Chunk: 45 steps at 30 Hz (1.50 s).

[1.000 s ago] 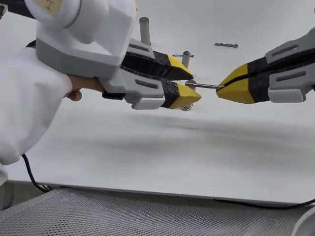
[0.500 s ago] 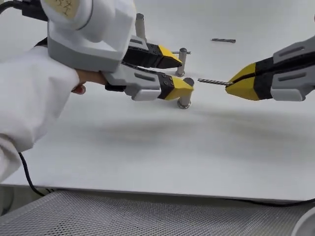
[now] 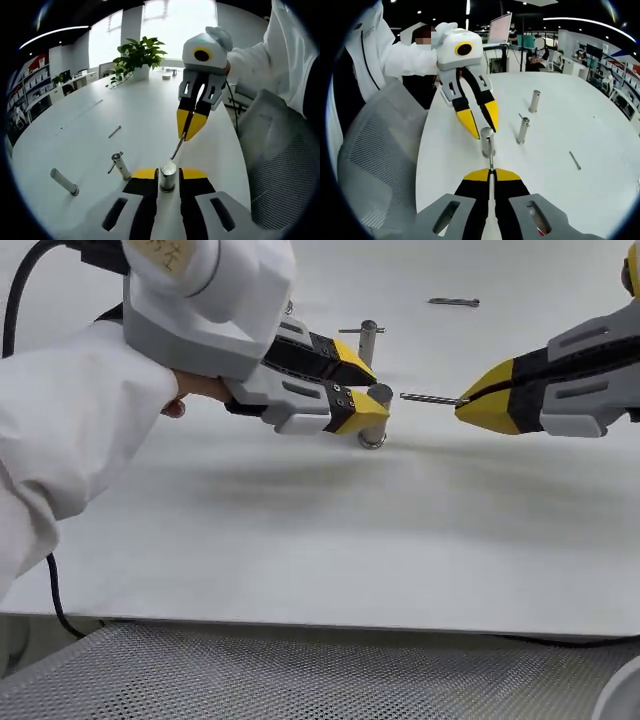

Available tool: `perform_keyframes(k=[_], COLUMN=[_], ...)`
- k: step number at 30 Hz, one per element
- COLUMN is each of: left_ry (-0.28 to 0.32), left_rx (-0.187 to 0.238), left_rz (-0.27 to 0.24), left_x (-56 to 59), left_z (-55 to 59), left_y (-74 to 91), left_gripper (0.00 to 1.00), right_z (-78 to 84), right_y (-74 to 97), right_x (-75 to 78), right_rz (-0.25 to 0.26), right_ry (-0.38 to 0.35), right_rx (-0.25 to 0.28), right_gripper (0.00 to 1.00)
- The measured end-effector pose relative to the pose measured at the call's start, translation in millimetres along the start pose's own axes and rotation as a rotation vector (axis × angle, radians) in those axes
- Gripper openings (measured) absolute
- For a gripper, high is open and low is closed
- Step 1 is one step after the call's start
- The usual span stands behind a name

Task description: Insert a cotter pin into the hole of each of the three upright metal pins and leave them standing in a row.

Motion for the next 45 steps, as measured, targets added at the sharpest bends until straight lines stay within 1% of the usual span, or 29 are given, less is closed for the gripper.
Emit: perform_keyframes(k=[4,9,11,15,19,23,28,31,33,36,37,41,45], left_ry=[-0.010,-0.014,-0.012,-0.034,-0.039,-0.042,-0.046,-0.051,-0.053,-0.060,-0.066,-0.074,-0.078], left_rx=[-0.003,-0.002,-0.003,-0.003,-0.008,-0.010,-0.016,-0.019,-0.019,-0.021,-0.021,-0.021,-0.022], left_rz=[-0.001,0.007,0.008,0.007,0.008,0.009,0.007,0.006,0.007,0.009,0.009,0.009,0.008], left_x=[-2.1,-1.0,-3.8,-4.4,-3.0,-1.7,-3.8,-4.8,-5.4,-6.8,-7.4,-8.5,-8.6], left_z=[1.3,0.6,2.4,2.7,2.7,2.7,5.7,6.5,6.9,8.2,8.3,8.4,8.0], left_y=[-0.7,-1.2,-2.5,-3.2,-3.6,-3.3,-5.4,-5.6,-5.3,-6.2,-6.5,-7.5,-7.9], left_gripper=[0.12,0.10,0.10,0.10,0.10,0.10,0.10,0.10,0.10,0.10,0.10,0.10,0.10], right_z=[1.2,2.3,2.0,0.6,0.3,-1.7,-3.3,-2.7,-6.0,-5.4,-4.8,-9.4,-13.0], right_y=[-2.6,-5.5,-6.5,-7.7,-9.6,-11.6,-19.6,-21.2,-22.9,-23.4,-24.0,-28.4,-32.0], right_x=[1.5,1.4,1.3,2.4,5.8,5.0,4.4,3.1,0.6,3.8,4.2,3.1,3.0], right_rz=[-0.006,-0.017,-0.020,-0.020,-0.016,-0.017,-0.012,-0.017,-0.019,-0.019,-0.019,-0.027,-0.038], right_ry=[0.008,0.019,0.025,0.041,0.045,0.047,0.047,0.047,0.060,0.069,0.061,0.064,0.085], right_rx=[-0.004,-0.011,-0.010,-0.009,-0.008,-0.004,-0.007,-0.010,-0.009,-0.007,-0.008,-0.001,0.001], right_gripper=[0.00,0.00,0.00,0.00,0.00,0.00,0.00,0.00,0.00,0.00,0.00,0.00,0.00])
Point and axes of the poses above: the centre of the closed fingertips' face, and the gripper's own axes: y roughly backward along the fingers, x roughly to its right, z roughly out of its underside, the point moved 3 cm from there along y, roughly backward along the fingers
